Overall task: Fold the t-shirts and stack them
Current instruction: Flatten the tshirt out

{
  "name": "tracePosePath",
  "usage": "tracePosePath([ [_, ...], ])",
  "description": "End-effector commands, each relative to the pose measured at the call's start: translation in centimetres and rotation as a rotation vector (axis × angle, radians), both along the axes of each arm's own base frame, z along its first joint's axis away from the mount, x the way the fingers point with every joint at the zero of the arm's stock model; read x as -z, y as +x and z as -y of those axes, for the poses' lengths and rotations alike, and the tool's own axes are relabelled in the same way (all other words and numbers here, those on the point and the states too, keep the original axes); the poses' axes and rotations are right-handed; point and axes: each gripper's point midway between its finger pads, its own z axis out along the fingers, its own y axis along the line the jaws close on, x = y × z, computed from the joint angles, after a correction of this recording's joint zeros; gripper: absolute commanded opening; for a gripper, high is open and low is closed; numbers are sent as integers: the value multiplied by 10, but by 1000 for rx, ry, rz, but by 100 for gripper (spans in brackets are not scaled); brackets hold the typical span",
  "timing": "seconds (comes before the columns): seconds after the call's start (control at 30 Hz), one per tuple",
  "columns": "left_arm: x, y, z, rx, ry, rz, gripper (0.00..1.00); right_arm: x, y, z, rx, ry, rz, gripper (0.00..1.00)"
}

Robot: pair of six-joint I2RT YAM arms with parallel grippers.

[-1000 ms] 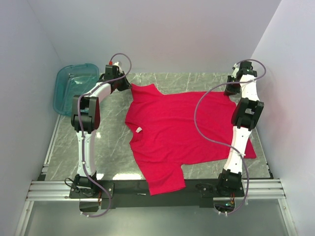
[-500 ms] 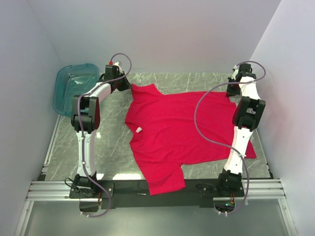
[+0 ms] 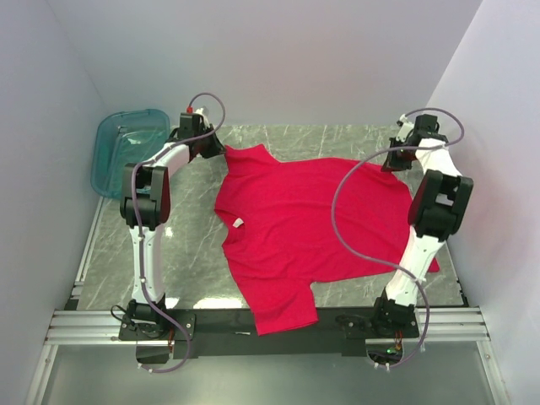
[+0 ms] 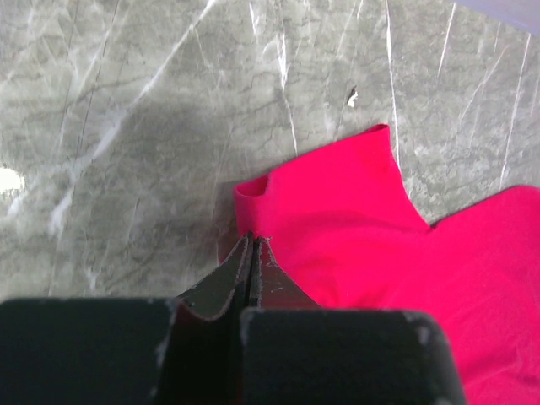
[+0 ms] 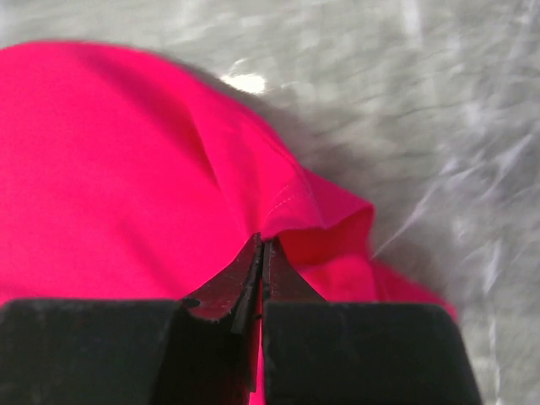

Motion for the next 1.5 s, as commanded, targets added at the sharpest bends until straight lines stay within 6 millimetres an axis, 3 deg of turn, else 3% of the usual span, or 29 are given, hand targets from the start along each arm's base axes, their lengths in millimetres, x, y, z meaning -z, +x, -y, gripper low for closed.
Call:
tracePosePath([
  [0.0,-48,1,0,15,-25,100,0,-67,-2,-22,-125,46,193,0],
  [0.03,-50,1,1,17,-27,105,0,-57,-15,-27,-137,62,165,0],
  [0.1,-51,-1,1,20,-30,104,0,-62,-29,-34,-174,60,181,1],
  [0.13,-52,-1,1,19,-32,106,0,-48,-44,-41,-185,80,144,2],
  [0.2,-53,-1,2,21,-37,108,1,-46,-60,-48,-231,89,138,4],
  [0.3,-52,-1,3,23,-40,105,0,-25,-89,-51,-237,70,93,6],
  [0.37,-52,-2,3,24,-40,104,0,-24,-97,-49,-244,36,97,7],
  [0.57,-54,-3,2,23,-39,106,0,12,-138,-62,-297,69,8,10],
  [0.63,-53,-3,2,25,-40,106,0,22,-154,-66,-318,81,-23,20],
  [0.67,-53,-3,2,23,-40,104,0,19,-156,-66,-330,71,-11,33],
  [0.7,-54,-3,1,24,-38,108,0,18,-160,-66,-332,74,-9,39],
  [0.77,-53,-3,0,21,-37,107,0,1,-161,-59,-328,65,34,51],
  [0.87,-53,-2,-1,20,-38,107,0,-23,-153,-42,-295,59,95,58],
  [0.9,-55,-2,-1,21,-39,110,0,-33,-145,-40,-304,60,125,58],
  [1.0,-55,-2,-2,18,-41,110,0,-36,-131,-39,-325,85,123,58],
  [1.2,-53,-4,-2,21,-48,106,0,-14,-121,-59,-371,177,63,56],
  [1.47,-51,-3,0,25,-52,102,0,11,-109,-53,-338,111,0,55],
])
